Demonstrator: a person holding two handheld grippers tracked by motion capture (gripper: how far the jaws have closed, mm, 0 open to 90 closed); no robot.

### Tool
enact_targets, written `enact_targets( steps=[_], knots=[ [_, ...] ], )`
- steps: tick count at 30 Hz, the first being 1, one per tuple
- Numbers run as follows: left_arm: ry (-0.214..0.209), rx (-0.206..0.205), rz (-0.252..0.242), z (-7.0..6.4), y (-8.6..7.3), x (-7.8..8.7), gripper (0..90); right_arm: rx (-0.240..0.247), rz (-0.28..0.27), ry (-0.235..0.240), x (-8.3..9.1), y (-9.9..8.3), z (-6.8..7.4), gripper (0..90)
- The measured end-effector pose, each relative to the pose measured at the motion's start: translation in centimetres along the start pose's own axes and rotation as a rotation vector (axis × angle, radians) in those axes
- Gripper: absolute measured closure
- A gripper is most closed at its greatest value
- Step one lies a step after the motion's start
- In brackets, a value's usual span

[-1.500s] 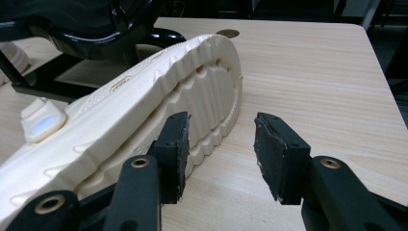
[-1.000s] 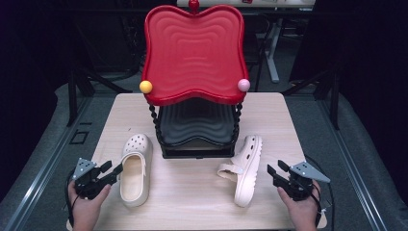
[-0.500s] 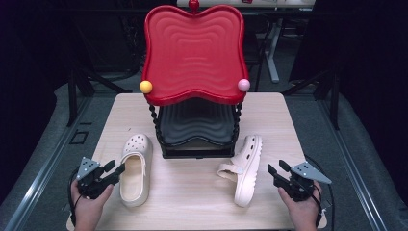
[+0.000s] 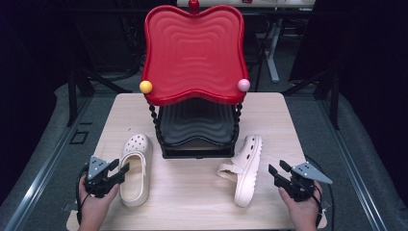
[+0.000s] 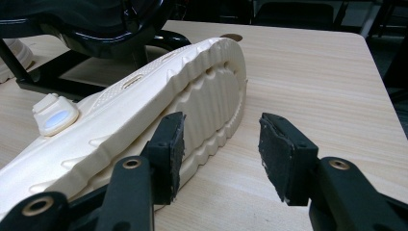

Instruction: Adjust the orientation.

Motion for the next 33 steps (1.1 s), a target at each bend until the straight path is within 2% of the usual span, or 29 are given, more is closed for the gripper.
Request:
enact_targets(
  steps=[11, 14, 18, 26, 31, 32, 33],
  knots=[
    [0.054, -0.016, 0.033, 0.3, -0.2, -1.8, 63.0, -0.004, 0.001, -0.001, -0.2, -0.1, 0.0, 50.9],
    [0.07, -0.024, 0.032, 0.4, -0.2, -1.8, 66.6, -0.004, 0.004, -0.003, -0.2, -0.1, 0.0, 50.9],
    [0.061, -0.016, 0.031, 0.6, -0.1, -1.7, 71.3, 0.001, 0.003, -0.006, -0.2, 0.0, 0.1, 50.9],
    [0.029, -0.015, 0.058, -0.6, -0.4, -1.2, 73.0, 0.004, -0.006, 0.001, -0.1, 0.2, 0.3, 52.0],
    [0.018, -0.013, 0.068, -1.2, -0.7, -0.8, 73.0, 0.006, -0.016, 0.01, 0.1, 0.6, 0.7, 55.3],
    [0.013, -0.008, 0.076, -1.4, -0.9, -0.5, 73.0, 0.019, -0.023, 0.008, 0.3, 0.9, 1.1, 60.9],
    [0.008, -0.007, 0.078, -1.6, -1.0, -0.4, 73.0, 0.019, -0.023, 0.008, 0.3, 0.9, 1.1, 60.9]
  ],
)
Point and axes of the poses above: each handheld gripper's, and its own axes: x roughly backward along the jaws, y roughly out of its top, z roughly to its left, the point moved 8 cm from there along -x, roughly forward along the jaws, and after that the axes turned 11 degrees about x, right-handed, at the moved point
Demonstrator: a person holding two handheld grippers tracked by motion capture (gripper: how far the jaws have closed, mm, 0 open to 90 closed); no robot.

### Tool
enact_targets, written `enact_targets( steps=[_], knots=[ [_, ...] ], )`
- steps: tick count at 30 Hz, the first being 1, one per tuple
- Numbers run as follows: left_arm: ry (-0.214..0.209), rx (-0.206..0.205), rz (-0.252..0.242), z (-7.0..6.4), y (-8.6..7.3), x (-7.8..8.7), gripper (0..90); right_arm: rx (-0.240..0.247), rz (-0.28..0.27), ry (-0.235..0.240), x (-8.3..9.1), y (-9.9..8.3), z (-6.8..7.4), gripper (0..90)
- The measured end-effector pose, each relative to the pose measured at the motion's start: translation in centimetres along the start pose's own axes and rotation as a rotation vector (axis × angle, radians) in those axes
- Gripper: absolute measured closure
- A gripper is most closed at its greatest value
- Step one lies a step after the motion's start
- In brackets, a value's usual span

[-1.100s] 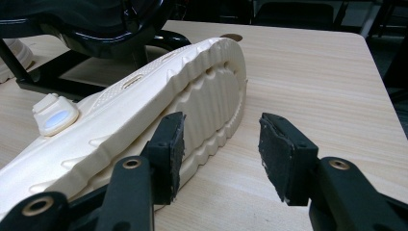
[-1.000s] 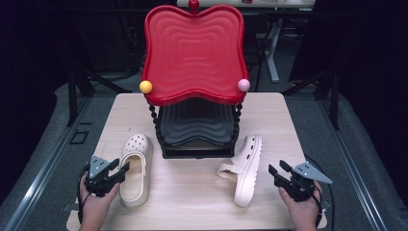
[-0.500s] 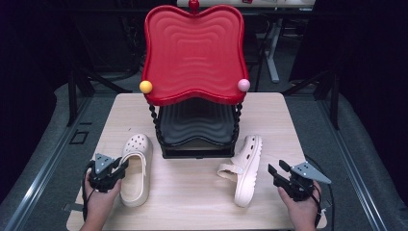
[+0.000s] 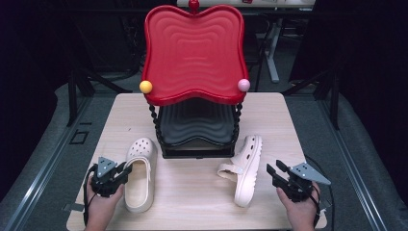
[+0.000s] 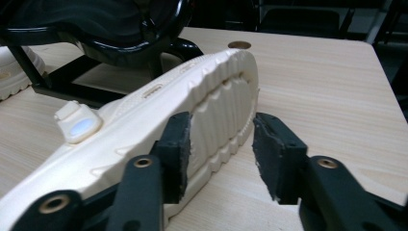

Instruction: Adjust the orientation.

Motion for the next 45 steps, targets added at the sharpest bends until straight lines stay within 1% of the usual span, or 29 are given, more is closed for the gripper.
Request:
enact_targets(
  steps=[2, 3, 4, 5, 7, 10, 11, 12, 13, 17, 18, 22, 24, 27, 29, 31, 34, 36, 38, 42, 43, 45],
  knots=[
    [-0.005, -0.015, -0.001, -0.1, -0.1, 0.1, 72.9, 0.023, -0.02, -0.017, 0.2, 0.5, 0.3, 66.4],
    [-0.001, -0.009, -0.002, -0.1, -0.2, 0.1, 72.7, 0.035, -0.032, -0.005, 0.4, 1.1, 0.9, 73.2],
    [-0.001, -0.009, -0.002, -0.1, -0.2, 0.1, 72.2, 0.035, -0.032, -0.005, 0.4, 1.1, 0.9, 73.2],
    [-0.002, -0.004, -0.008, 0.1, -0.1, 0.1, 71.0, 0.059, -0.019, 0.014, 0.3, 1.4, 1.6, 75.8],
    [-0.016, 0.01, -0.022, 0.3, -0.1, -0.1, 68.8, 0.074, -0.01, 0.044, -0.1, 1.6, 2.5, 77.5],
    [-0.015, 0.015, -0.025, 0.4, -0.1, -0.2, 64.7, 0.085, 0.011, 0.08, -0.7, 1.7, 3.7, 79.4],
    [-0.015, 0.015, -0.025, 0.4, -0.1, -0.2, 63.4, 0.085, 0.011, 0.08, -0.7, 1.7, 3.7, 79.4],
    [-0.019, 0.016, -0.026, 0.4, -0.1, -0.2, 62.3, 0.1, 0.013, 0.096, -0.9, 2.0, 4.4, 80.6],
    [-0.018, 0.011, -0.031, 0.3, -0.1, -0.3, 61.5, 0.107, 0.01, 0.101, -1.1, 2.2, 4.7, 81.0],
    [-0.026, 0.013, -0.039, 0.1, 0.0, -0.5, 59.1, 0.144, 0.029, 0.114, -1.6, 2.5, 5.5, 84.7],
    [-0.027, 0.017, -0.041, 0.2, 0.1, -0.5, 58.5, 0.152, 0.04, 0.114, -1.7, 2.4, 5.5, 85.3],
    [-0.028, 0.023, -0.047, 0.3, 0.1, -0.5, 56.8, 0.154, 0.078, 0.117, -2.0, 1.9, 5.4, 87.4],
    [-0.028, 0.026, -0.046, 0.3, 0.1, -0.6, 56.0, 0.147, 0.075, 0.12, -2.0, 1.8, 5.3, 89.7],
    [-0.028, 0.026, -0.046, 0.3, 0.1, -0.6, 55.9, 0.152, 0.08, 0.118, -2.0, 1.8, 5.2, 90.0],
    [-0.028, 0.026, -0.044, 0.3, 0.1, -0.6, 55.8, 0.174, 0.083, 0.1, -1.8, 1.7, 5.2, 90.0],
    [-0.028, 0.026, -0.044, 0.3, 0.1, -0.6, 55.3, 0.175, 0.079, 0.098, -1.8, 1.7, 5.2, 90.0],
    [-0.03, 0.029, -0.045, 0.4, 0.1, -0.6, 55.0, 0.15, 0.09, 0.109, -1.5, 1.6, 4.7, 90.0],
    [-0.03, 0.03, -0.045, 0.4, 0.1, -0.6, 54.8, 0.129, 0.085, 0.117, -1.4, 1.6, 4.5, 90.0],
    [-0.031, 0.031, -0.044, 0.4, 0.1, -0.6, 54.8, 0.117, 0.089, 0.116, -1.2, 1.6, 4.3, 90.0],
    [-0.032, 0.03, -0.04, 0.3, 0.1, -0.8, 54.8, 0.107, 0.093, 0.101, -0.9, 1.5, 4.0, 90.0],
    [-0.032, 0.03, -0.04, 0.3, 0.1, -0.8, 54.8, 0.074, 0.101, 0.09, -0.6, 1.4, 3.8, 90.0],
    [-0.03, 0.031, -0.036, 0.3, 0.1, -0.8, 54.8, 0.056, 0.112, 0.078, -0.3, 1.2, 3.5, 90.0]
  ],
)
Point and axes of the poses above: each handheld gripper's, and its own axes: x roughly backward along the jaws, y roughly out of its top, z roughly to its left, the point moved 8 cm from there along -x, roughly forward along the jaws, and after that the axes turned 11 degrees about x, right-handed, at the moved point
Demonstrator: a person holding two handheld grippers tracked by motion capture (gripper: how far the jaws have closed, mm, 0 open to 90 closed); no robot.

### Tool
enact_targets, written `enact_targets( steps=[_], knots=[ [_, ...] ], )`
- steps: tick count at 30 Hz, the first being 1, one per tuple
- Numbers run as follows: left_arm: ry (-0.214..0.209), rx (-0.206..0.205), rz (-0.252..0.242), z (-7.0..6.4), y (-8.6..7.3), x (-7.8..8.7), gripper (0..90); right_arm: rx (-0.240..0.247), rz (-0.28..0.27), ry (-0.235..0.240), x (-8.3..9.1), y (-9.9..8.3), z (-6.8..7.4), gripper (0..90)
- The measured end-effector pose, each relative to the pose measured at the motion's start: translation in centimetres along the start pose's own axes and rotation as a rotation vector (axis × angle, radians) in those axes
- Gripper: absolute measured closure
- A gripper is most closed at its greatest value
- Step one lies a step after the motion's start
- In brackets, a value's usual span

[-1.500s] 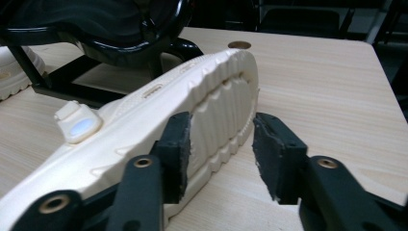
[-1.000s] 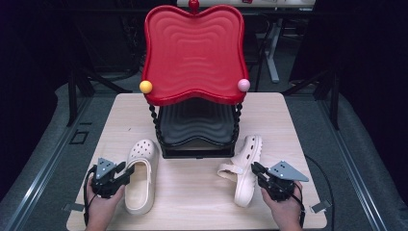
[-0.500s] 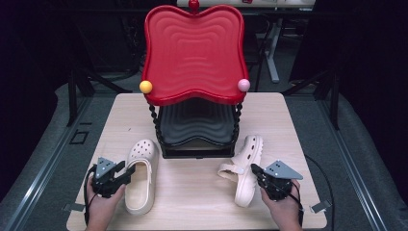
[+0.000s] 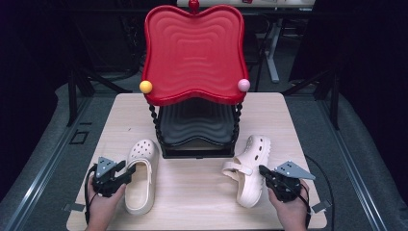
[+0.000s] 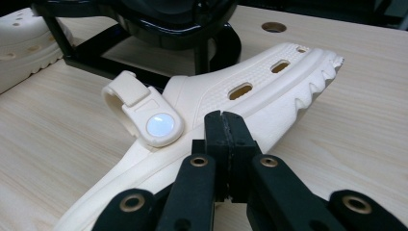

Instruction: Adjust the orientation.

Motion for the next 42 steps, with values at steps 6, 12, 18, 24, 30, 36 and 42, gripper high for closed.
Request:
enact_targets(
  steps=[6, 12, 18, 24, 30, 36, 42],
  knots=[
    [-0.001, 0.001, -0.005, 0.0, 0.0, 0.1, 54.7, -0.022, 0.013, -0.031, 0.4, -0.4, -0.6, 90.0],
    [-0.002, 0.002, -0.008, 0.1, 0.0, 0.1, 54.5, -0.102, 0.022, -0.063, 1.0, -1.4, -2.7, 90.0],
    [-0.002, 0.003, -0.005, 0.1, -0.1, 0.1, 54.3, -0.172, 0.027, -0.085, 1.1, -2.3, -4.7, 90.0],
    [0.0, 0.0, -0.001, 0.1, -0.2, 0.1, 54.4, -0.203, 0.05, -0.099, 0.9, -3.2, -5.9, 90.0],
    [0.0, 0.001, -0.003, 0.1, -0.1, 0.0, 54.4, -0.261, 0.072, -0.096, 0.1, -4.4, -6.9, 90.0],
    [0.001, -0.003, -0.005, 0.1, -0.1, -0.1, 54.6, -0.325, 0.104, -0.047, -1.3, -6.3, -8.0, 90.0],
    [0.001, -0.005, -0.002, 0.1, -0.2, -0.2, 54.6, -0.37, 0.116, -0.008, -2.2, -7.0, -8.0, 90.0]
  ],
)
Point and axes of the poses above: each handheld gripper's, and its own axes: x roughly backward along the jaws, y roughly out of its top, z roughly to its left, the point moved 8 cm from there along -x, roughly forward along the jaws, and after that the axes turned 11 degrees about x, right-handed, at the moved point
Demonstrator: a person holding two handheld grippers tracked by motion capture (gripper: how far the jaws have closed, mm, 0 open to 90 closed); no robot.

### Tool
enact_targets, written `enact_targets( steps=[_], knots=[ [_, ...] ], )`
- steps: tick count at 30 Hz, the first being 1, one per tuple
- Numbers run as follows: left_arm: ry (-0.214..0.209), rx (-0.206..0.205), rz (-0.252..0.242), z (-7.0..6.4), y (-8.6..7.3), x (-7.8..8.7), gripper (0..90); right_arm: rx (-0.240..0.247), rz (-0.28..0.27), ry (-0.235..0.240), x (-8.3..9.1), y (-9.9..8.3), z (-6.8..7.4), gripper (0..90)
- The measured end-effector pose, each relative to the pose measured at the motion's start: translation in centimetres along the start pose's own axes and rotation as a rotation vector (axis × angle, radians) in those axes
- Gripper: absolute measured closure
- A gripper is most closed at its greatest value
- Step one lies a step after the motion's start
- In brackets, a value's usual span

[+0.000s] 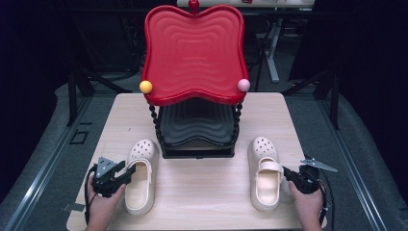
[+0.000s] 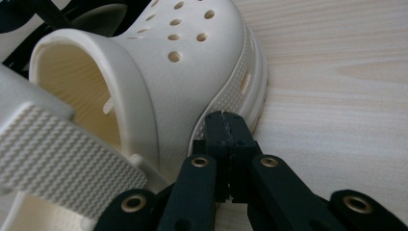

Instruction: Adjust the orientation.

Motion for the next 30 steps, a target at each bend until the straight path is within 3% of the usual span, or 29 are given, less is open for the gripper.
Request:
enact_targets(
  steps=[7, 14, 17, 22, 30],
  knots=[
    [-0.001, -0.004, 0.001, 0.0, 0.0, 0.1, 54.5, -0.003, -0.011, -0.02, 0.3, 0.2, -0.4, 89.7],
    [-0.007, -0.002, -0.005, 0.0, 0.1, 0.2, 53.7, 0.035, -0.085, -0.075, 3.1, 1.7, -0.4, 82.8],
    [-0.006, 0.0, -0.004, 0.0, 0.1, 0.2, 53.0, 0.049, -0.112, -0.073, 4.0, 2.1, 0.2, 79.7],
    [-0.007, 0.002, -0.007, 0.0, 0.1, 0.1, 52.7, 0.111, -0.17, -0.036, 6.4, 3.4, 3.0, 75.5],
    [-0.012, -0.003, -0.003, -0.1, 0.2, 0.0, 52.7, 0.183, -0.21, -0.031, 7.7, 4.3, 5.8, 68.7]
  ],
)
Point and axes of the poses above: each handheld gripper's, and its own axes: x roughly backward along the jaws, y roughly out of its top, z roughly to its left, the point moved 8 cm from there along -x, roughly forward along the jaws, and after that the axes turned 11 degrees about x, right-handed, at the moved point
